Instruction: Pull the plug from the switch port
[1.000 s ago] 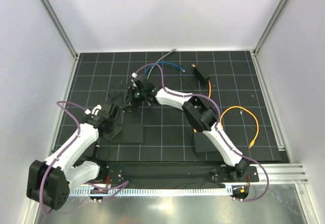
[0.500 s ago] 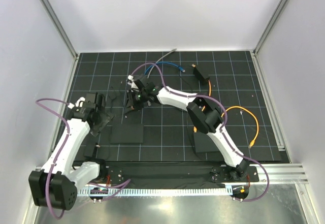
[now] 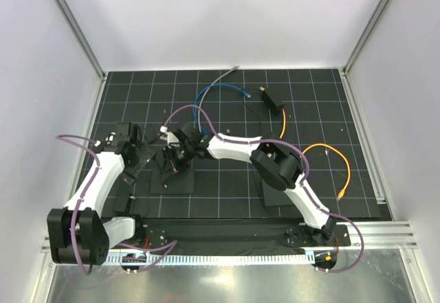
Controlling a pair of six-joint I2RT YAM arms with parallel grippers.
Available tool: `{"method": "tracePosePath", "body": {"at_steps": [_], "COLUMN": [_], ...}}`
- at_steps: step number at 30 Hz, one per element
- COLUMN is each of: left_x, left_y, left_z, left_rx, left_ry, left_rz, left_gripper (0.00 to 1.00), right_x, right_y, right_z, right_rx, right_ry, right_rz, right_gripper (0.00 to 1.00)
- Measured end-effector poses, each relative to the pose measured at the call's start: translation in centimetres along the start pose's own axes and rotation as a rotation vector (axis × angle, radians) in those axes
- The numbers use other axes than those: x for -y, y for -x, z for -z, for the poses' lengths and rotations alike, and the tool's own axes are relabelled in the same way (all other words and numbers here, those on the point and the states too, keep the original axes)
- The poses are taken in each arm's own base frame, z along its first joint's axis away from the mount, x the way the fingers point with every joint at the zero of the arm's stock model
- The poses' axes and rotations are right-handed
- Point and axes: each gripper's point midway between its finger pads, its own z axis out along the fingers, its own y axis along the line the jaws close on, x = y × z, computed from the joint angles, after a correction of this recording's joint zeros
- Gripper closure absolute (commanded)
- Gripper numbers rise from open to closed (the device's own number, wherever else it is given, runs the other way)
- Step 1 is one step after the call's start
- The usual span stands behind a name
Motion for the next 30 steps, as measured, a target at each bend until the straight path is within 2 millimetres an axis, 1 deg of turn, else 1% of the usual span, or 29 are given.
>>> {"method": "tracePosePath", "body": {"at_steps": [3,6,11,14,17,18,20,21,23,24,26,27,29,30], "left_x": [0.2,0.3,0.5,0.7,0.9,1.0,1.1,1.1,1.0,1.0,1.0,1.0,1.1,1.2], "left_y": [-0.5,-0.9,-1.0,-1.0,-1.0,-1.0,-1.0,-1.1,-1.2,-1.2,-1.2,-1.2,-1.0,-0.9], "left_z": [-0.9,-1.7,-2.8,-3.1,-3.4,-3.5,-3.6,-3.6,-3.7,-3.7,-3.6,-3.5,-3.3,-3.2], "left_rx": [-0.024,-0.045,-0.064,-0.068,-0.071,-0.071,-0.070,-0.070,-0.072,-0.071,-0.069,-0.065,-0.058,-0.053], "left_ry": [0.000,0.012,0.023,0.022,0.020,0.018,0.012,0.011,0.011,0.010,0.003,-0.001,-0.013,-0.020], "left_rz": [-0.003,-0.007,-0.016,-0.022,-0.023,-0.023,-0.022,-0.022,-0.023,-0.024,-0.024,-0.025,-0.022,-0.022], "left_gripper": [0.08,0.07,0.08,0.10,0.17,0.23,0.29,0.34,0.39,0.45,0.50,0.55,0.61,0.66], "right_x": [-1.0,-1.9,-2.2,-1.9,-1.6,-1.5,-1.4,-1.4,-1.3,-1.2,-0.9,-0.7,-0.4,-0.3], "right_y": [-0.9,-1.3,-1.2,-1.3,-1.8,-1.9,-2.0,-2.0,-2.1,-2.2,-2.4,-2.6,-3.0,-3.1], "right_z": [-0.5,-0.8,-0.9,-1.0,-1.1,-1.2,-1.2,-1.2,-1.2,-1.3,-1.3,-1.4,-1.4,-1.4], "right_rx": [-0.024,-0.033,-0.028,-0.026,-0.033,-0.035,-0.035,-0.034,-0.034,-0.034,-0.038,-0.041,-0.047,-0.049], "right_ry": [0.029,0.058,0.078,0.080,0.078,0.076,0.076,0.077,0.077,0.076,0.073,0.070,0.065,0.063], "right_rz": [0.010,0.022,0.025,0.016,0.001,-0.002,-0.005,-0.007,-0.010,-0.015,-0.023,-0.029,-0.040,-0.045], "right_gripper": [0.97,0.98,0.98,0.98,0.97,0.96,0.92,0.91,0.89,0.88,0.86,0.86,0.86,0.85]}}
